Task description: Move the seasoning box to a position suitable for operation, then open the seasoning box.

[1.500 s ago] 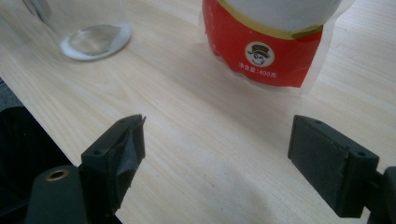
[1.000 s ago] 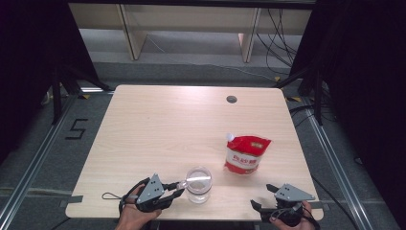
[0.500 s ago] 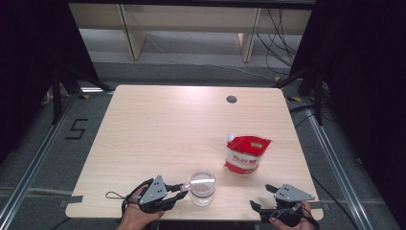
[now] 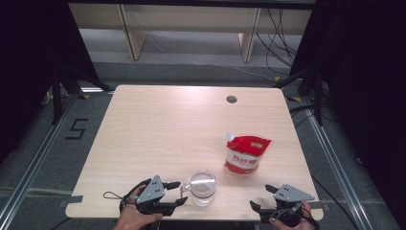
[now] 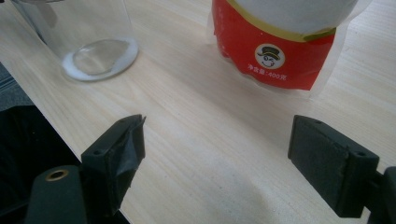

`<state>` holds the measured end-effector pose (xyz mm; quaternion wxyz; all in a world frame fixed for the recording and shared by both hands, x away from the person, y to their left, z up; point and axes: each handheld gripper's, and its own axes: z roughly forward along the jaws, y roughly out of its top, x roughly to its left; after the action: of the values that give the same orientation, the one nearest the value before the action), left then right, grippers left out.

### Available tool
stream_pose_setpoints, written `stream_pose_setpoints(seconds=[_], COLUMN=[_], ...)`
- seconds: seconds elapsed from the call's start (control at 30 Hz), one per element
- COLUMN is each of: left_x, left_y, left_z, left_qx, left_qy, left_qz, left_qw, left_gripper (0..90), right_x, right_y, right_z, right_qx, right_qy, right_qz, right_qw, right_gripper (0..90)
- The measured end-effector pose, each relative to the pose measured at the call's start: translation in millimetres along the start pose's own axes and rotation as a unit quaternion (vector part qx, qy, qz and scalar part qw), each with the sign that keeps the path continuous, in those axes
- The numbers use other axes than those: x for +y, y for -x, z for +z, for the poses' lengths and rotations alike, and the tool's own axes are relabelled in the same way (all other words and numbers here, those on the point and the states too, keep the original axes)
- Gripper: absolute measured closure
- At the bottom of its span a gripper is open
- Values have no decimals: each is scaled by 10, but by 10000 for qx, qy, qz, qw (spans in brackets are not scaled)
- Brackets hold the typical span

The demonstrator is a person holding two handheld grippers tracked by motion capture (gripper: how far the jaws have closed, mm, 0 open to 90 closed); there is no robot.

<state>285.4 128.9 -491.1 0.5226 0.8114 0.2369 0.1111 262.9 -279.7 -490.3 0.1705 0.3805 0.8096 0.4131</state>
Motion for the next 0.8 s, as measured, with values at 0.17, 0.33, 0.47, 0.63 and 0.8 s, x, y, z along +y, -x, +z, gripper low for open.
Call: stream_pose_setpoints(seconds=[0.17, 0.33, 0.47, 0.63, 0.8], left_x=[39, 94, 145, 213, 276], left_y=[-8, 7, 44, 83, 106], left_z=[-62, -111, -130, -175, -217], left_qx=[49, 81, 50, 45, 40], left_qy=[54, 70, 183, 182, 311], left_qz=[-122, -247, -335, -428, -486], left_qw=[9999, 9996, 9993, 9989, 9983], left_gripper=[384, 368, 361, 374, 520], right_x=[-4, -4, -2, -1, -1], right_y=[-1, -19, 8, 0, -13], right_z=[2, -9, -1, 3, -6], right_qx=[-21, 1, -15, 3, 13], right_qy=[21, -51, 14, 1, -47], right_qz=[30, 155, -33, -3, 89], right_qw=[10000, 9999, 10000, 10000, 9999], right_gripper=[195, 195, 195, 196, 196])
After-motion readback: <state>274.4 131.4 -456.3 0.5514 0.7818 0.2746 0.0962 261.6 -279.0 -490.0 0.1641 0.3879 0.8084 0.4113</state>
